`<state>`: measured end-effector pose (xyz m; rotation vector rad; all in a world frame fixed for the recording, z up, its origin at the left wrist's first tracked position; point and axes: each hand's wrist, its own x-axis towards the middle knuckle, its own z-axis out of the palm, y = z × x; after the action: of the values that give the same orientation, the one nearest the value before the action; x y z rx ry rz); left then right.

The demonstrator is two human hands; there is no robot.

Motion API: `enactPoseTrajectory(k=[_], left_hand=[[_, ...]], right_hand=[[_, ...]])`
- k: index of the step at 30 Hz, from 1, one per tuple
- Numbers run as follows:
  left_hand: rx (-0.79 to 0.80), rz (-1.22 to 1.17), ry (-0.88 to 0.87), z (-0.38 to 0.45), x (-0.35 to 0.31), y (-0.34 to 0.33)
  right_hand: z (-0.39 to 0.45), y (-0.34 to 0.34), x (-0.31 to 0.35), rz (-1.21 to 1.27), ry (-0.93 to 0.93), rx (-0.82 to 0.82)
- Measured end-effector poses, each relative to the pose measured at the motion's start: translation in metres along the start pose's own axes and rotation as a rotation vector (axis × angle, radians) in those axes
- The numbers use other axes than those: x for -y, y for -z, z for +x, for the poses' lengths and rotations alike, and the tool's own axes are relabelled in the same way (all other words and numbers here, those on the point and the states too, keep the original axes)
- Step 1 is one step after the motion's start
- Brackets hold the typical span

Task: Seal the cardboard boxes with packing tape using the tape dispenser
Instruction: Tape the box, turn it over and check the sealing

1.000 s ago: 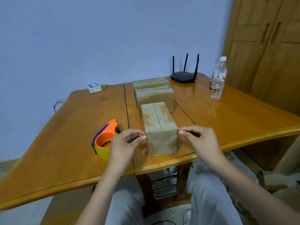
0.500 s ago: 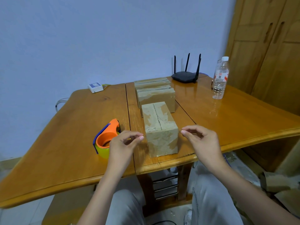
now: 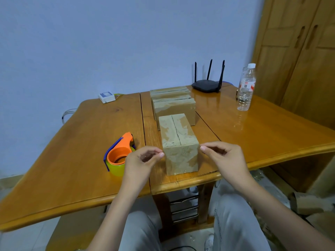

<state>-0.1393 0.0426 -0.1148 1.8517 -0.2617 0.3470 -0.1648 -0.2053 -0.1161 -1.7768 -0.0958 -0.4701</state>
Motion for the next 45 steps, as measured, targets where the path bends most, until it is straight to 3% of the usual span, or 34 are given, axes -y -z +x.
enactPoseTrajectory(k=[7,15,30,35,45], left_hand=[[0.000,0.030,-0.064,0.010,0.000,-0.003],[0.193,0.369,-0.411,0.021,0.004,-0.009],[0.133,0.337,-0.463,0.031,0.016,-0.013],[0.149,0.332,-0.457,0.029,0.017,-0.011],[0.029,0.295,-0.466,0.026,0.022,-0.023]], right_hand=[[0.016,0.001,-0.002,0.011,0.022,0.052],[0.035,-0.001,-0.009,-0.073,0.152,0.202],[0.033,-0.015,-0.017,0.093,0.101,0.134],[0.037,-0.017,-0.017,-0.025,0.168,0.100],[0.033,-0.021,-0.022,-0.078,0.240,0.067]])
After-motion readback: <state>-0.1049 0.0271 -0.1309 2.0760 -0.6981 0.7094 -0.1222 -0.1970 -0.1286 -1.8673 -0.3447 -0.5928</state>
